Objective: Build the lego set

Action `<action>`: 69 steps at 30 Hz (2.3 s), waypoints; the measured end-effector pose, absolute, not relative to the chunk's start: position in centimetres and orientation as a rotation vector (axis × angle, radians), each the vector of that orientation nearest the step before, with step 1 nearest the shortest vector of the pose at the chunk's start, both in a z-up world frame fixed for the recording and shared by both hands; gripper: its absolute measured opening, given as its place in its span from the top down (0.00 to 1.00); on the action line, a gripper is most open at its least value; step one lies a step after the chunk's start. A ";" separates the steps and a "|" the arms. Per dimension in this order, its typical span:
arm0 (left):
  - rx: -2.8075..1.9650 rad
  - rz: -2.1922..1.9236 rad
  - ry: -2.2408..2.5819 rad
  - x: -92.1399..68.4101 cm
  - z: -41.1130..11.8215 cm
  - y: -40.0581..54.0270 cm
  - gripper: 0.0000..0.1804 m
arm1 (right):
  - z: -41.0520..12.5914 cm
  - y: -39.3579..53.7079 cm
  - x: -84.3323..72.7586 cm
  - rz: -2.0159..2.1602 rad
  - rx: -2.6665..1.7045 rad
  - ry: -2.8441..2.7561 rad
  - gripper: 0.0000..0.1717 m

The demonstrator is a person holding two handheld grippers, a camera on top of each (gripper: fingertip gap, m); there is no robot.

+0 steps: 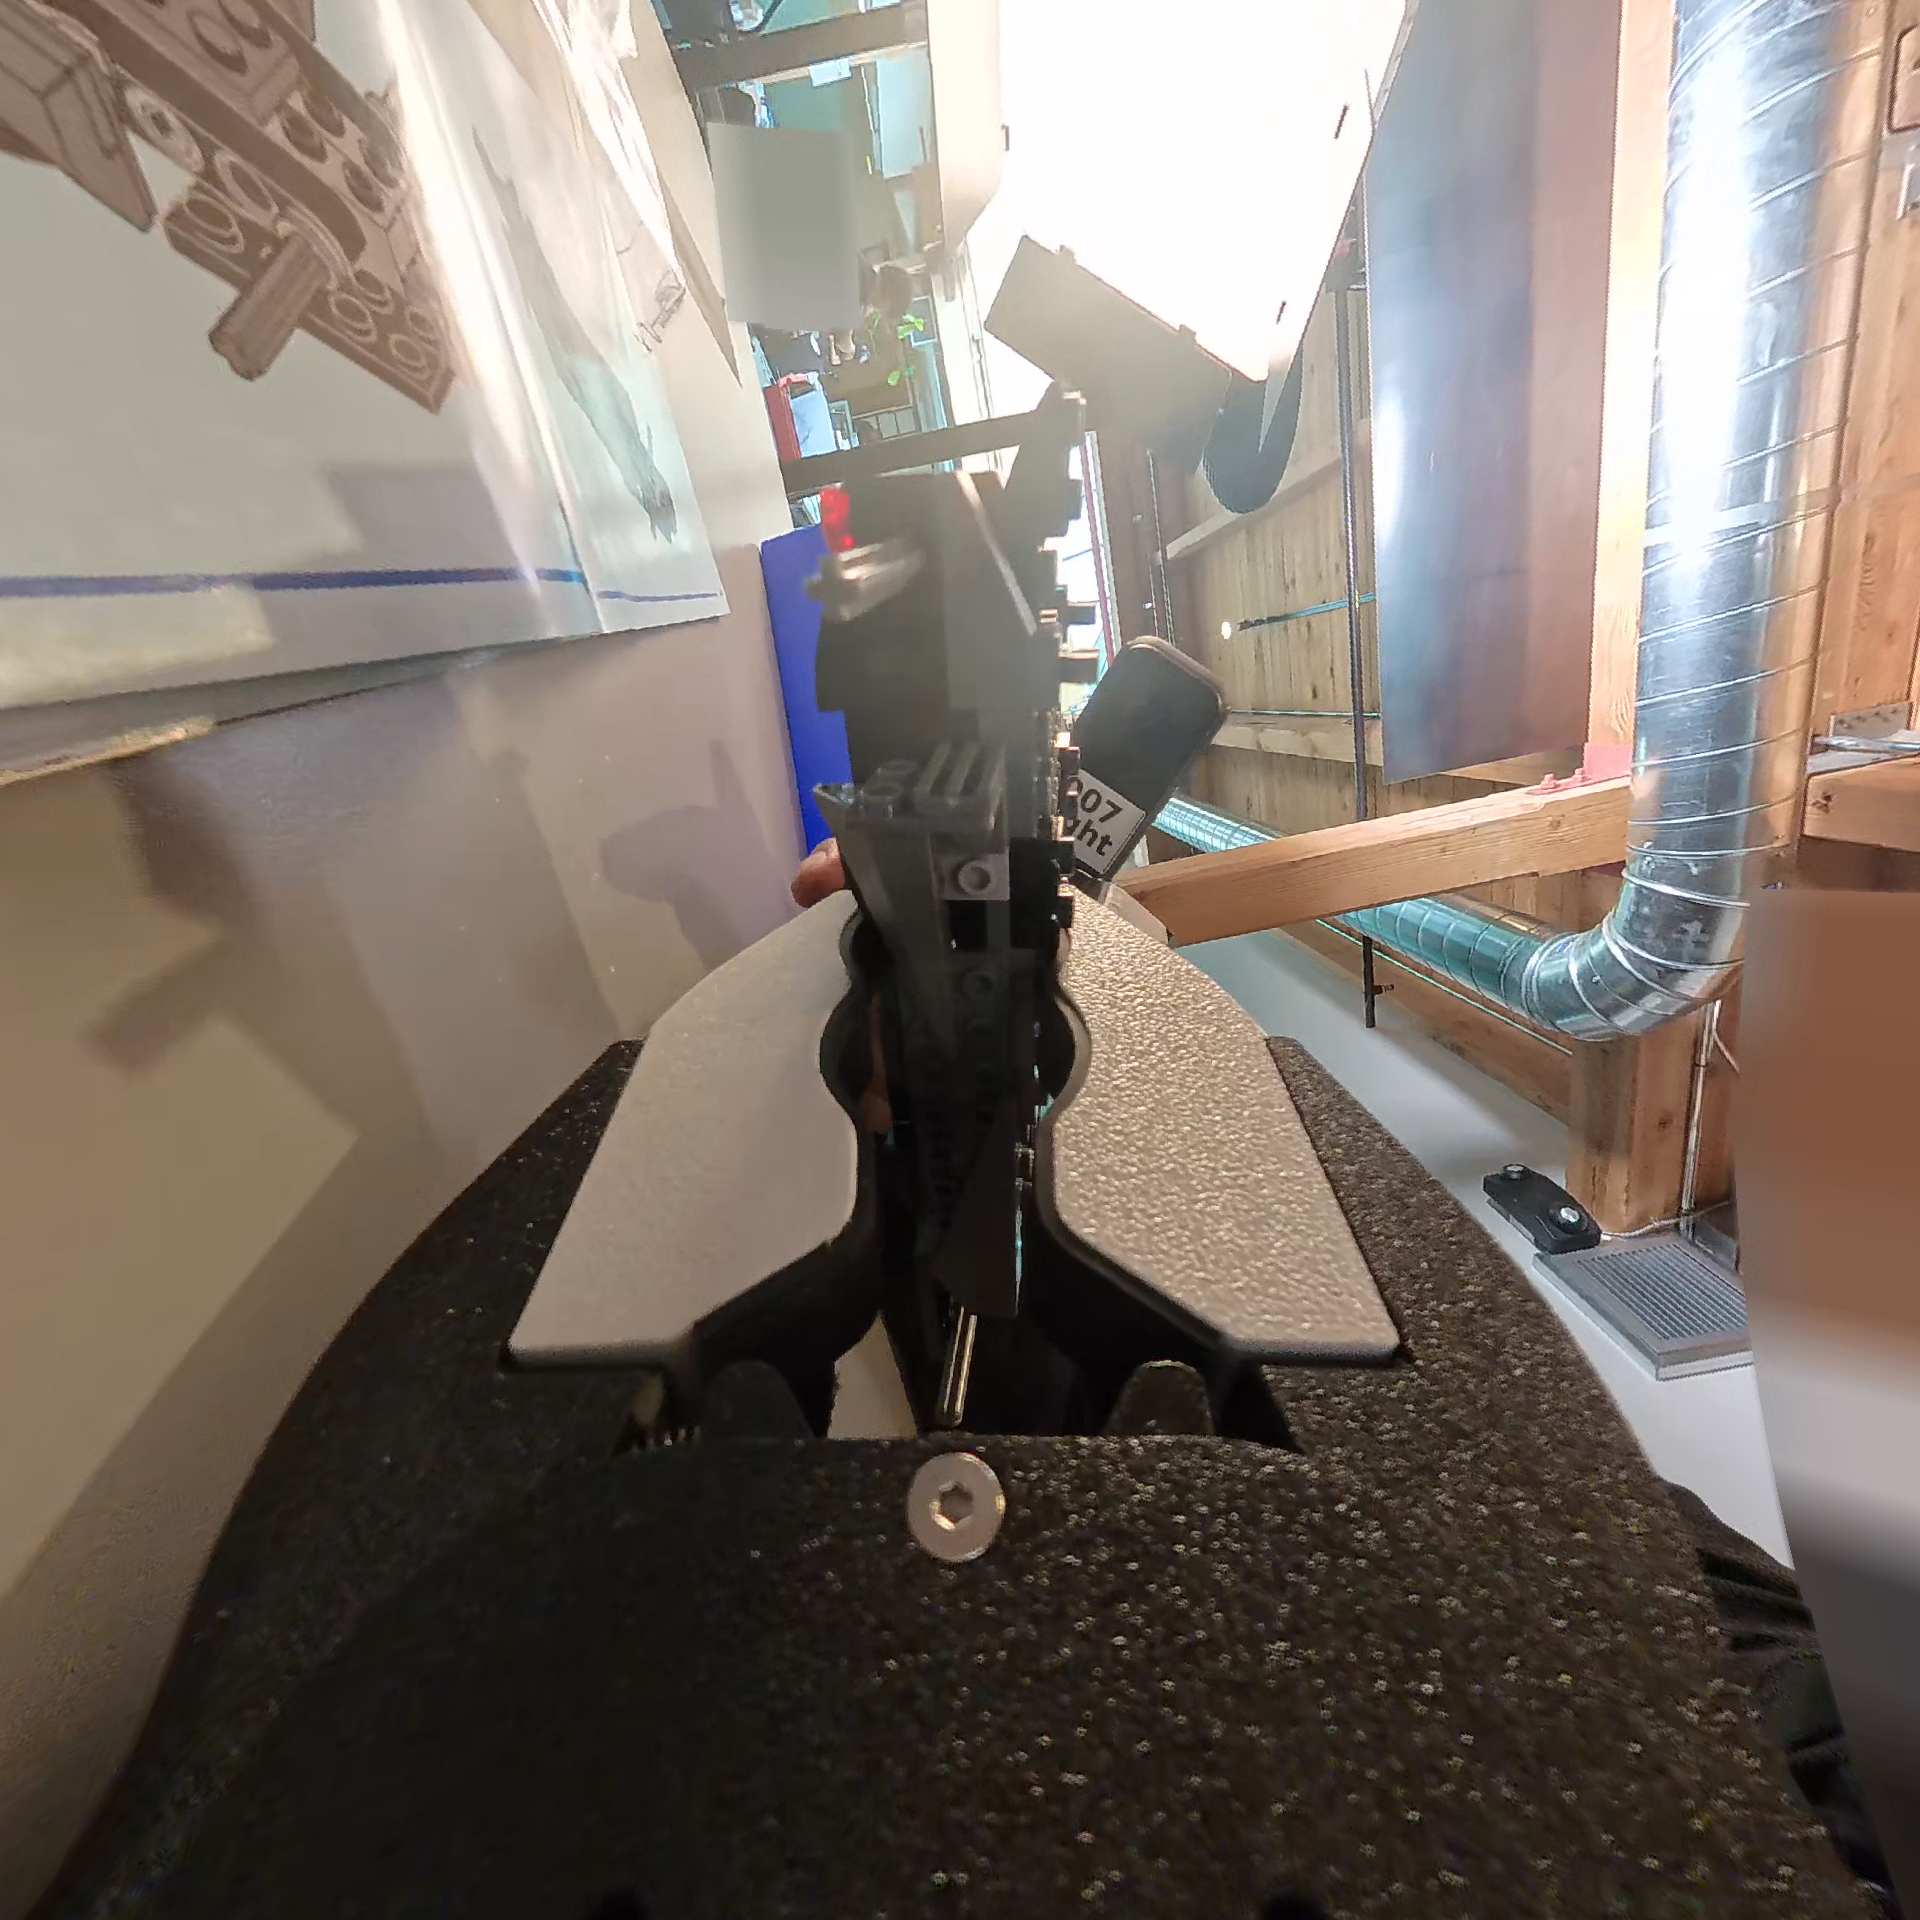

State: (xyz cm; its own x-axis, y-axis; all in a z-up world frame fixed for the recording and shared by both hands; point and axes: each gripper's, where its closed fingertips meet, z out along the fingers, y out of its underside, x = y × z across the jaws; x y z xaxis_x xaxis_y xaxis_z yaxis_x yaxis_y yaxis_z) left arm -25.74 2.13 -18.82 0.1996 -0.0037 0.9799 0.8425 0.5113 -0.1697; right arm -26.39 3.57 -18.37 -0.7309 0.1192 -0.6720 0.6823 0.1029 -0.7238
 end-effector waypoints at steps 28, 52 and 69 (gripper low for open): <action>-0.974 -0.647 -1.257 -25.4 -19.5 3.1 0.84 | -19.7 3.3 -26.0 -1.550 0.829 1.964 0.72; -1.011 -0.609 -1.229 -25.1 -19.1 3.3 0.84 | -19.4 3.5 -25.9 -1.546 0.824 1.942 0.73; -1.058 -0.504 -0.984 -24.5 -16.0 3.5 0.84 | -15.7 3.5 -24.7 -1.761 0.620 1.995 0.83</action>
